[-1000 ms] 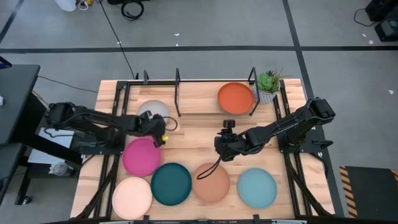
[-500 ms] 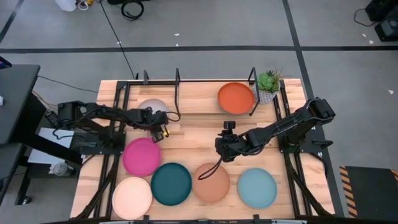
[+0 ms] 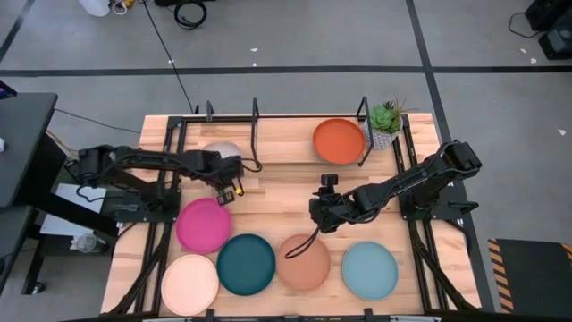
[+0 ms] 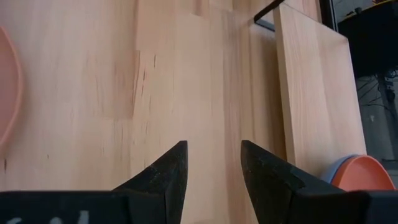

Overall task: Place and stack plates onto a shelf
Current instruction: Put the gray plate on the shelf

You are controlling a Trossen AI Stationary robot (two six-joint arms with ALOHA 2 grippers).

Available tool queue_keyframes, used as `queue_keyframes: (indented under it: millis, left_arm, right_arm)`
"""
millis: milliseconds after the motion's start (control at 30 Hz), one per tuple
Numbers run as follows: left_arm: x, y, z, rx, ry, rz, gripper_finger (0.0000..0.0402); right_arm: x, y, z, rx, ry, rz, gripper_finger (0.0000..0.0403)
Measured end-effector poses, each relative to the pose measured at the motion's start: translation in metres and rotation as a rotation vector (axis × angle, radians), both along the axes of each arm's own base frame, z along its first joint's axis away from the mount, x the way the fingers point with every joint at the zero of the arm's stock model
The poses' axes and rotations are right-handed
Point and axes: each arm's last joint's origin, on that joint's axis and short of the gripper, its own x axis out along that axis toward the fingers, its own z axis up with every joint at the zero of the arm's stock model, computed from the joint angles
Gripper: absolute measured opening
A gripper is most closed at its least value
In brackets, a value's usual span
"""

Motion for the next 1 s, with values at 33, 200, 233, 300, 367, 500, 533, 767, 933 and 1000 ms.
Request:
queue_keyframes:
  millis: [33,200,233,300,367,500,533,767,933,1000]
  left_arm:
    - [0.002,-0.004,0.007,-0.034,-0.019,-0.027,0.0016]
    - [0.007,-0.028,0.043,-0.229,-0.064,-0.166,0.0016]
    - [0.01,-0.033,0.048,-0.258,-0.077,-0.195,0.0016]
    - [0.012,-0.043,0.058,-0.32,-0.082,-0.243,0.0016]
    - [0.016,-0.053,0.065,-0.372,-0.116,-0.308,0.0017]
    - [0.024,-0.071,0.075,-0.388,-0.202,-0.453,0.0017]
    - [0.027,-0.075,0.078,-0.381,-0.231,-0.486,0.0017]
    - [0.038,-0.09,0.087,-0.324,-0.384,-0.667,0.0017]
    - [0.045,-0.097,0.091,-0.265,-0.466,-0.794,0.0017]
    - [0.048,-0.1,0.088,-0.256,-0.465,-0.821,0.0017]
  right_arm:
    - [0.0,0.0,0.0,-0.001,0.002,0.001,0.0155]
    - [-0.002,0.002,0.0,-0.007,0.011,0.01,0.0155]
    - [-0.001,0.002,0.0,-0.01,0.01,0.009,0.0155]
    - [-0.001,0.002,0.0,-0.012,0.009,0.008,0.0155]
    - [-0.001,0.002,0.0,-0.012,0.006,0.01,0.0155]
    - [0.002,0.006,0.002,-0.027,-0.015,0.057,0.0155]
    - [0.003,0.009,0.003,-0.036,-0.024,0.085,0.0155]
    - [0.01,0.033,0.017,-0.135,-0.096,0.313,0.0155]
    - [0.015,0.037,0.024,-0.198,-0.136,0.387,0.0155]
    - [0.016,0.036,0.026,-0.253,-0.141,0.382,0.0155]
